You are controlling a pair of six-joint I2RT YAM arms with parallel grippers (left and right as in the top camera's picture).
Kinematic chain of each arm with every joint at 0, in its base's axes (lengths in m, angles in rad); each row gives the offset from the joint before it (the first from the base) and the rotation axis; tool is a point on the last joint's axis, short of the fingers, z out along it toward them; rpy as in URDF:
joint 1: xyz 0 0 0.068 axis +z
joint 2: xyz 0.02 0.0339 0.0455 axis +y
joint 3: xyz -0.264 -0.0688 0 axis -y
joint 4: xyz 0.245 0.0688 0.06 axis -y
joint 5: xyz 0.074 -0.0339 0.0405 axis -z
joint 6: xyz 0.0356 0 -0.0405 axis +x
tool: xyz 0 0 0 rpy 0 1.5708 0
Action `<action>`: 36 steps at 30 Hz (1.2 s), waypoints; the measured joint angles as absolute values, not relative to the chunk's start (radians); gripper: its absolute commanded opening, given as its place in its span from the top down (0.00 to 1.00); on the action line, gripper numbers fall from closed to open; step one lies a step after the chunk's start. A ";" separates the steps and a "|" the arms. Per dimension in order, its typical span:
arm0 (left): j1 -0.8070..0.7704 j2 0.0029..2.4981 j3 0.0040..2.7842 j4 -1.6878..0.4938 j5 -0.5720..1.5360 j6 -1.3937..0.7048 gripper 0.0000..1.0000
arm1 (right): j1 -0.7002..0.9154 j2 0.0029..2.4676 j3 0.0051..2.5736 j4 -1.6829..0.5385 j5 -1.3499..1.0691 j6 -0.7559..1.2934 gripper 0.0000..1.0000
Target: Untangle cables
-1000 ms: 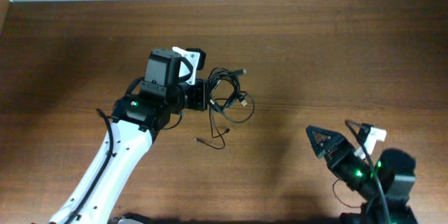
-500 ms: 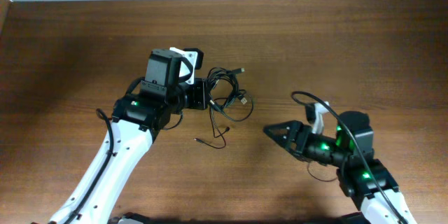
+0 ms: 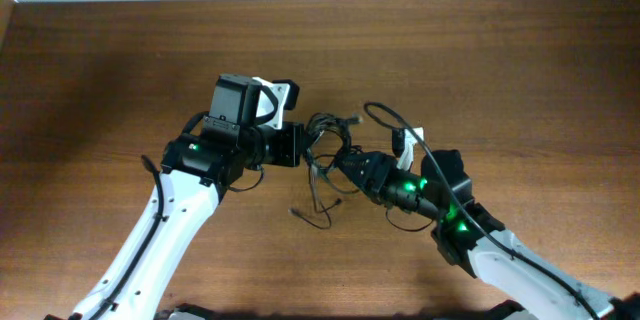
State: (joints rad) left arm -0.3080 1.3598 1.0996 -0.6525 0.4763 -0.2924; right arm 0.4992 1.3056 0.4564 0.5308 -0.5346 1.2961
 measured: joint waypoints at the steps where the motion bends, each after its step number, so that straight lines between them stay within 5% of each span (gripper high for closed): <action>1: -0.307 1.360 1.100 -0.654 0.488 -0.293 1.00 | 0.499 1.317 0.456 0.548 -0.535 1.308 0.83; 4: -0.307 1.360 1.100 -0.666 0.509 -0.292 1.00 | 0.499 1.330 0.453 0.615 -0.535 1.335 0.96; 10: -0.315 1.360 1.100 -0.670 0.493 -0.293 1.00 | 0.497 1.338 0.445 0.878 -0.603 1.298 0.96; 17: -0.350 1.359 1.100 -0.672 0.369 -0.325 1.00 | 0.497 1.346 0.444 0.919 -0.737 1.154 0.96; 23: -0.287 1.361 1.099 -0.670 0.033 -0.546 1.00 | 0.499 1.345 0.459 0.625 -0.786 1.057 0.96; 29: -0.206 1.362 1.094 -0.677 0.127 -0.651 1.00 | 0.503 1.345 0.464 0.411 -0.661 1.013 0.89; 36: -0.189 1.364 1.094 -0.673 0.168 -0.521 1.00 | 0.503 1.339 0.467 0.196 -0.561 1.014 0.95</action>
